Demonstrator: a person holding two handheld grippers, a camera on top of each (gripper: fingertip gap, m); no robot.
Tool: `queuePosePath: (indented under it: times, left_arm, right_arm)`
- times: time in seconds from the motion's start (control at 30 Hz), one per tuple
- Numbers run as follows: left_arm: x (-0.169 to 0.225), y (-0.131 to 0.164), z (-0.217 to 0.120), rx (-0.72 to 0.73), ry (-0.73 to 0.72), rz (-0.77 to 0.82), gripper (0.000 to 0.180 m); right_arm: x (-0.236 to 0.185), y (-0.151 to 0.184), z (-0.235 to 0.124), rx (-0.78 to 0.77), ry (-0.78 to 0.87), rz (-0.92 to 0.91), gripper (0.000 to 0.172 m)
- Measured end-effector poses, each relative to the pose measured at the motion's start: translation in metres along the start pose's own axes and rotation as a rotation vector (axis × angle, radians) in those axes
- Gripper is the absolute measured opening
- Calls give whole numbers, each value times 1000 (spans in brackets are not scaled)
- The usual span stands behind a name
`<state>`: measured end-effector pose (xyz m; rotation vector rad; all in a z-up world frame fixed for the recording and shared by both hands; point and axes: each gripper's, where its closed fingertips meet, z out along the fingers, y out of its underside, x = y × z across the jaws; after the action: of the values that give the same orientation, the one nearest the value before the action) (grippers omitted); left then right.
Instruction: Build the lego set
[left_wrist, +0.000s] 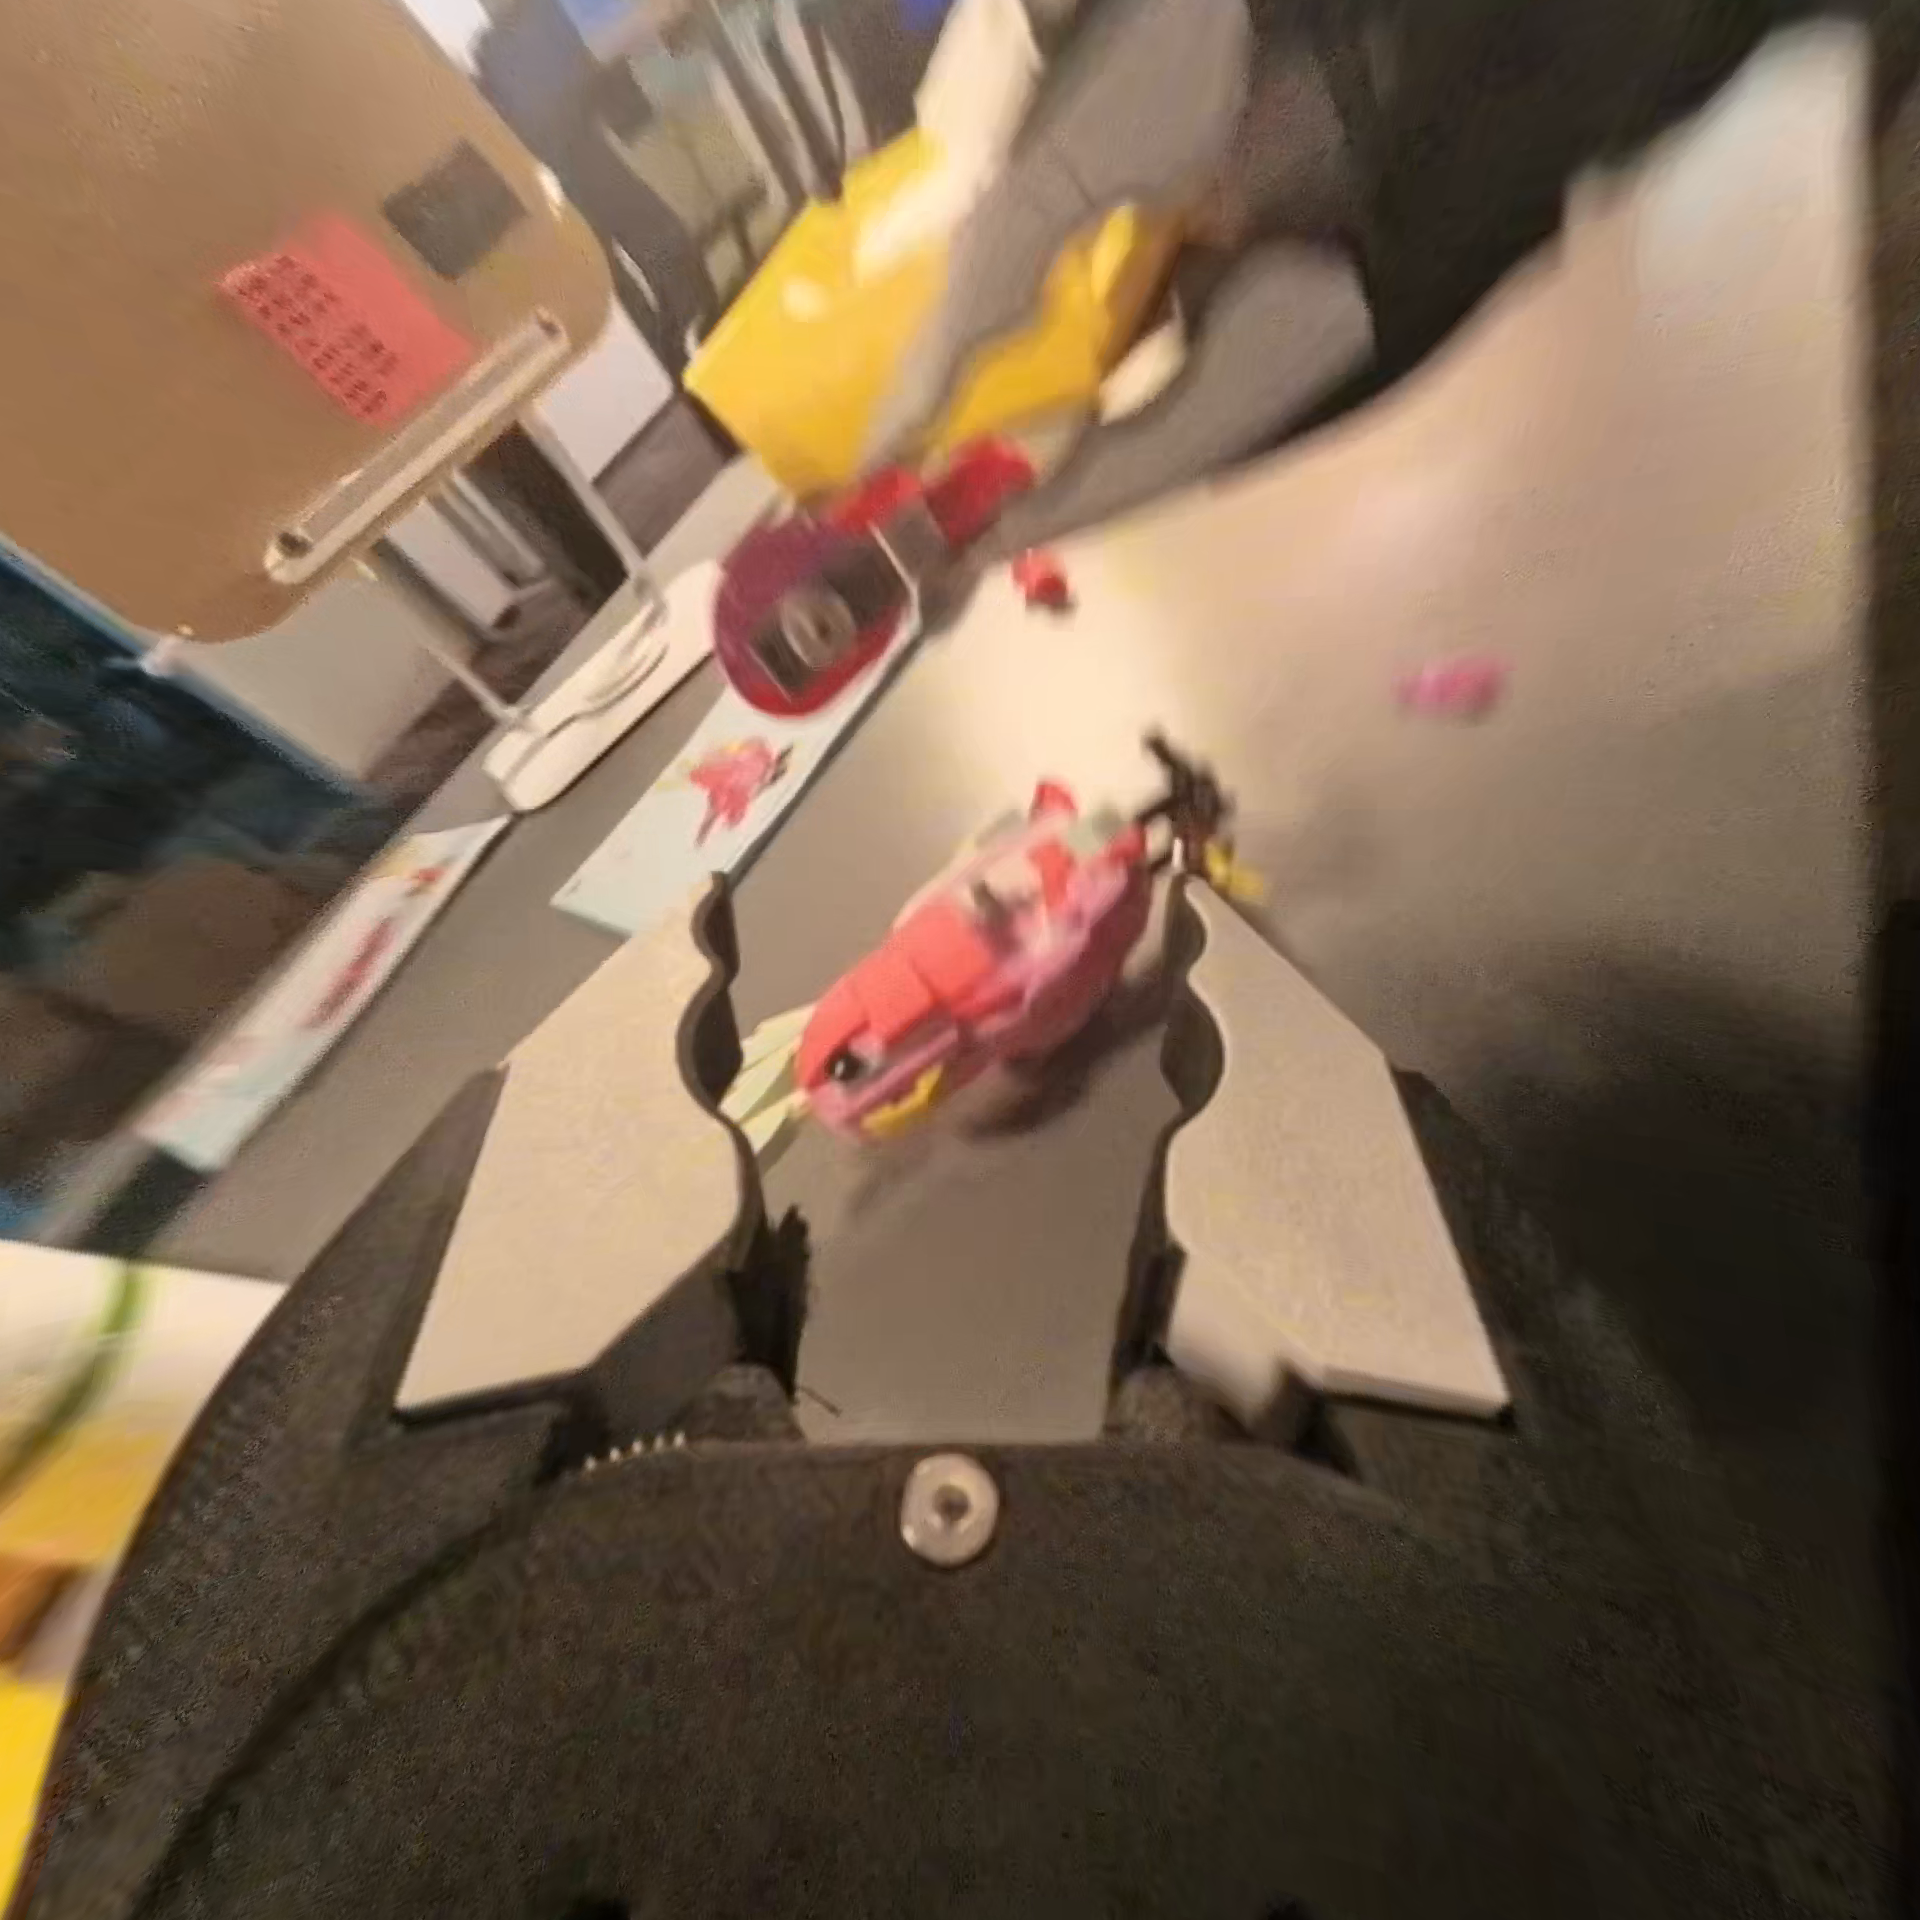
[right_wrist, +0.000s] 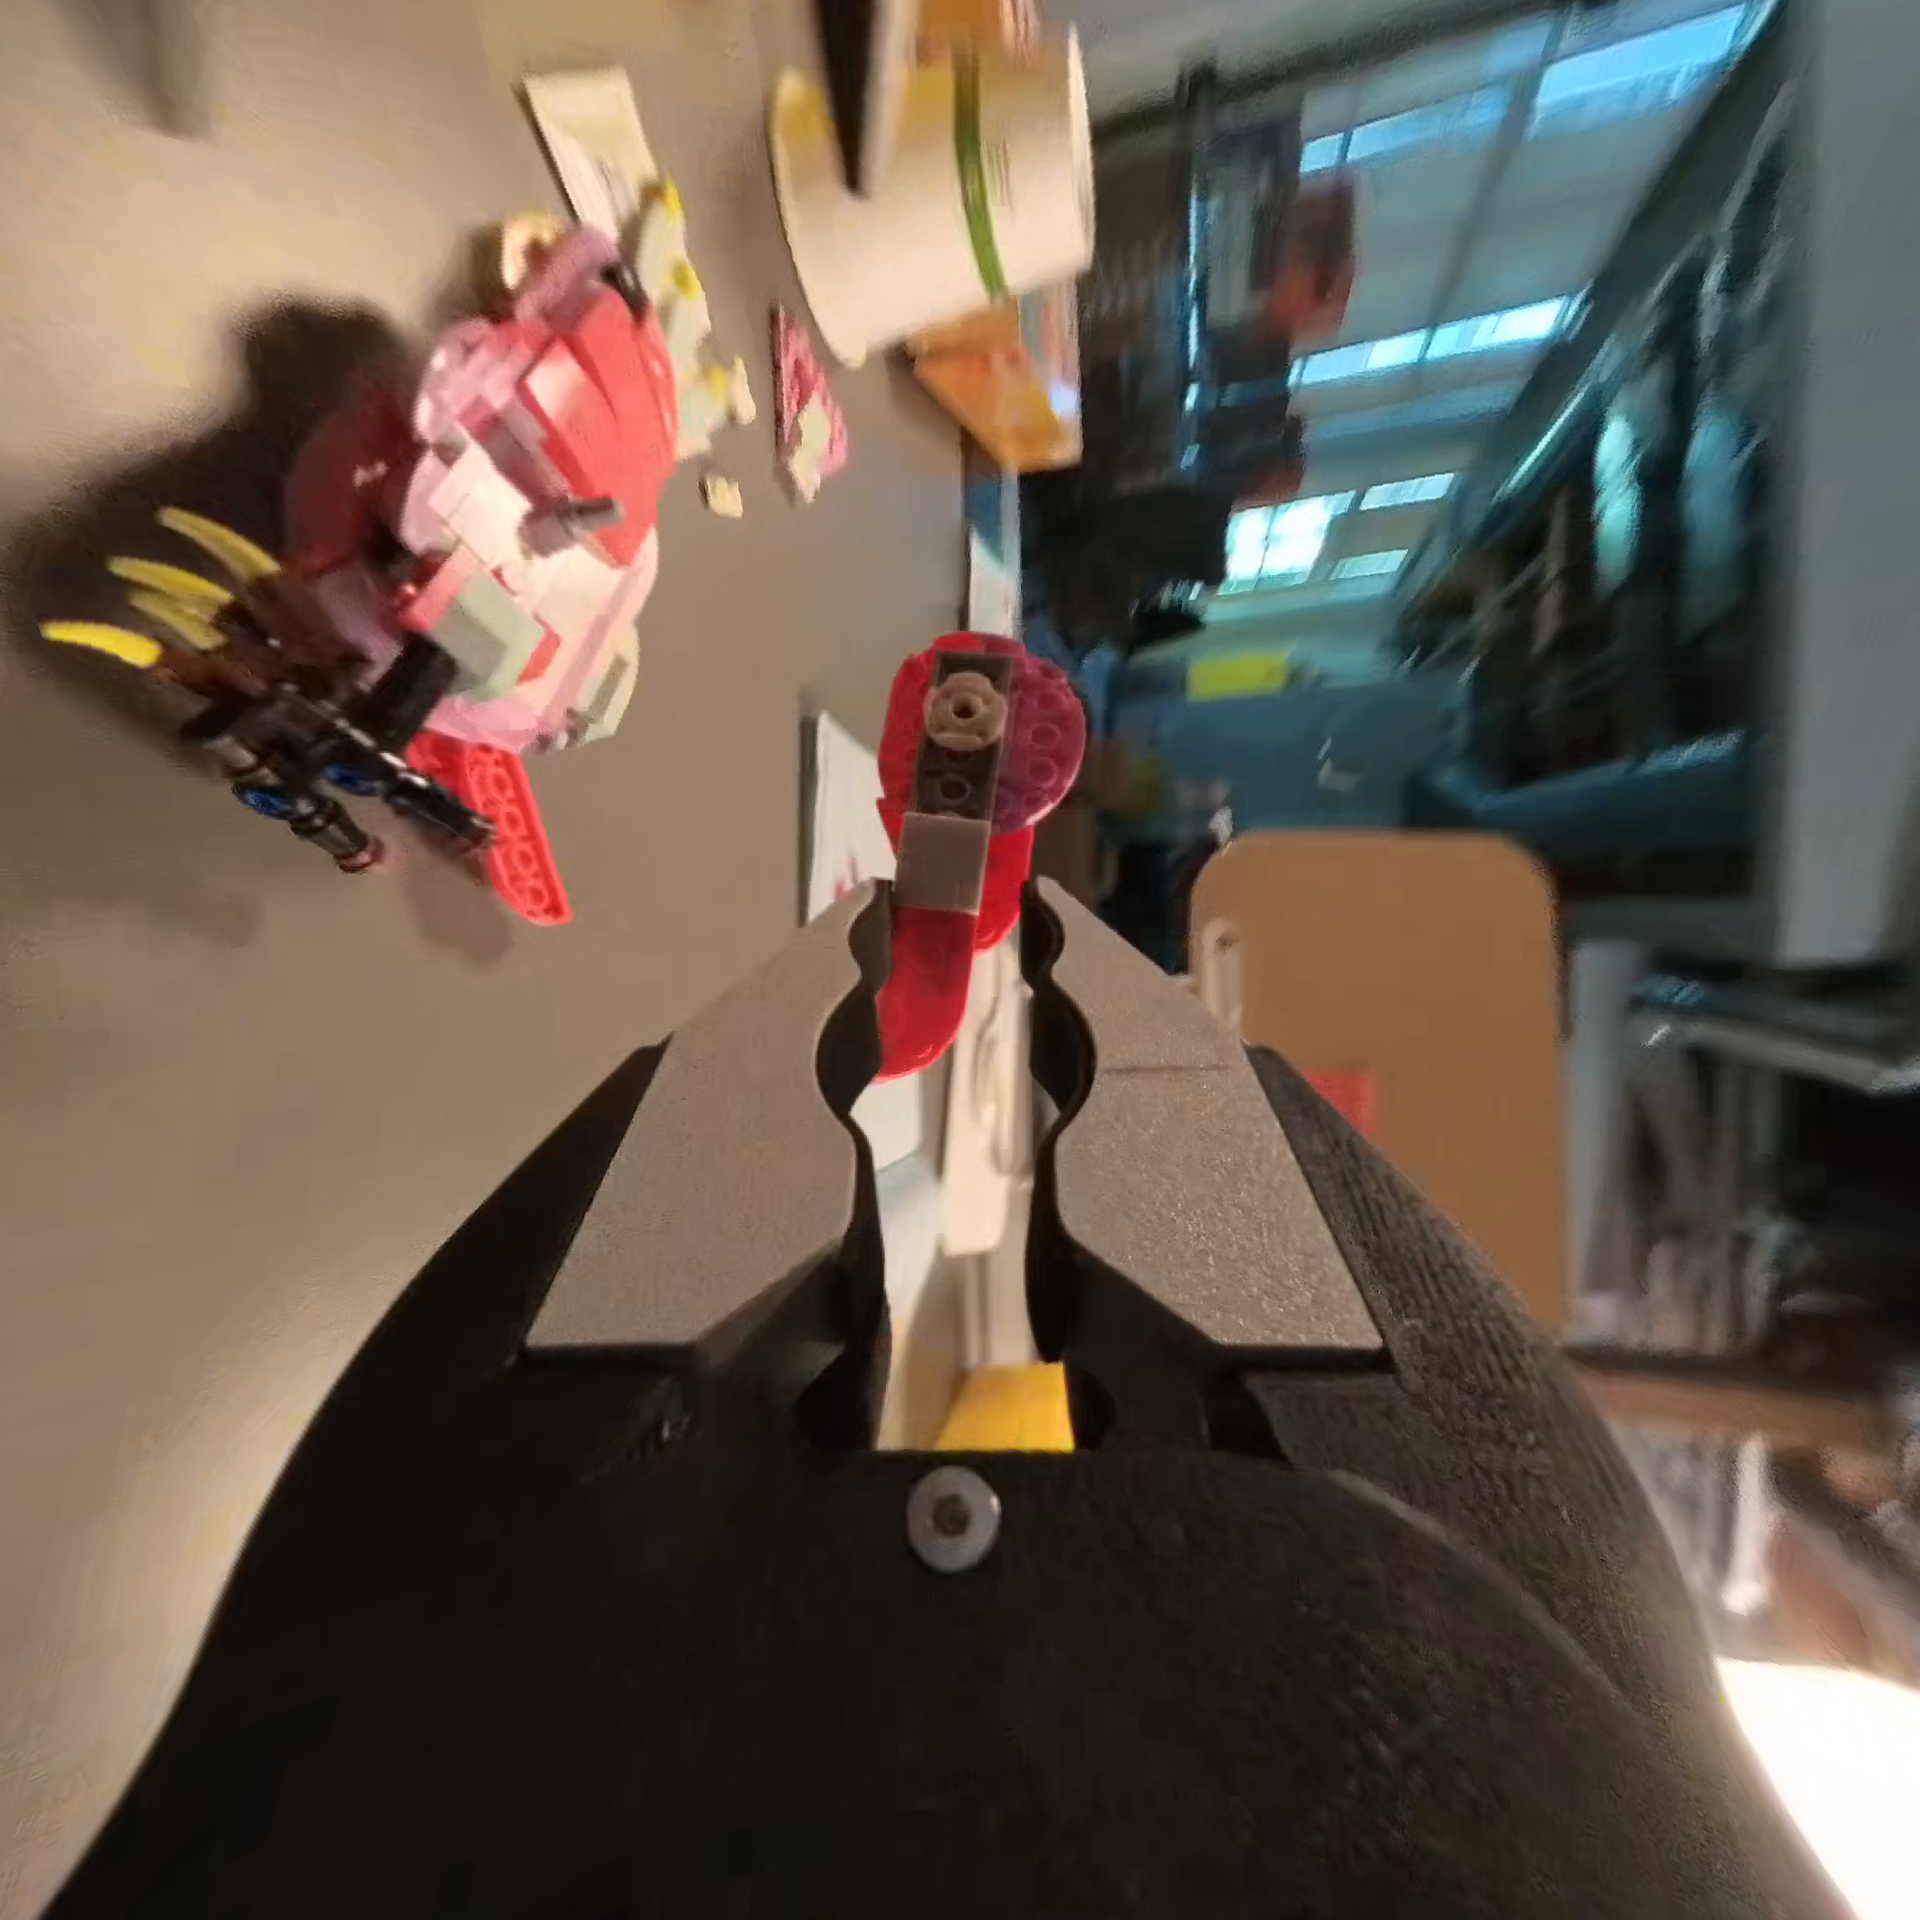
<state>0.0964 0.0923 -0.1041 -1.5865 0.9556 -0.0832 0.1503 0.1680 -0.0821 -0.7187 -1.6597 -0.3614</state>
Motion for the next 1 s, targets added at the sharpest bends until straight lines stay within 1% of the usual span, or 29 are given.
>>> queuePosePath:
  times: [0.03, 0.07, 0.13, 0.2, 0.3, 0.4, 0.43, 0.47, 0.5, 0.53, 0.57, 0.6, 0.67, 0.7, 0.8, 0.83, 0.87, 0.93, 0.97, 1.0]
  left_arm:
    - [-4, -13, -4, 80, 30, -115, 82]
    - [-9, -24, -8, 152, 57, -221, 78]
    - [-21, -34, -11, 229, 92, -352, 74]
    - [-29, -35, -8, 241, 108, -388, 62]
    - [-24, -43, -6, 275, 213, -440, 40]
    - [-21, -49, -10, 321, 305, -495, 8]
    - [-18, -51, -12, 336, 343, -492, 4]
    - [-16, -51, -13, 340, 372, -493, 3]
    - [-17, -50, -12, 342, 374, -492, 2]
    - [-19, -48, -11, 341, 359, -478, 2]
    - [-19, -46, -10, 340, 358, -460, 2]
    - [-19, -46, -10, 344, 363, -450, 2]
    - [-17, -49, -13, 369, 394, -422, 2]
    - [-15, -50, -14, 378, 409, -405, 2]
    - [-10, -55, -16, 406, 460, -363, 2]
    - [-10, -57, -16, 411, 464, -355, 2]
    - [-11, -57, -15, 409, 459, -355, 2]
    - [-17, -54, -9, 374, 415, -371, 5]
    - [-23, -50, -6, 355, 356, -358, 12]
    - [-25, -45, -6, 331, 317, -301, 33]
  right_arm:
    - [1, -10, -3, 46, 4, -46, 21]
    - [3, -19, -7, 89, 13, -77, 21]
    - [4, -37, -14, 170, 1, -107, 21]
    - [5, -52, -20, 236, -10, -123, 22]
    - [6, -67, -27, 298, -24, -156, 22]
    - [5, -71, -30, 316, -39, -171, 21]
    - [4, -70, -30, 312, -52, -161, 22]
    - [2, -69, -29, 311, -78, -122, 22]
    - [0, -68, -29, 315, -119, -43, 22]
    - [-2, -68, -28, 320, -171, 74, 25]
    - [-2, -68, -28, 328, -235, 218, 38]
    - [-2, -69, -29, 338, -307, 364, 46]
    - [3, -68, -27, 337, -397, 576, 51]
    - [2, -67, -26, 335, -448, 636, 50]
    - [-4, -72, -28, 346, -621, 791, 38]
    - [-6, -73, -28, 351, -662, 823, 29]
    - [-7, -72, -27, 349, -688, 845, 19]
    - [-7, -68, -24, 351, -704, 870, 13]
    - [-7, -64, -21, 342, -690, 883, 12]
    - [-7, -57, -17, 310, -670, 892, 11]
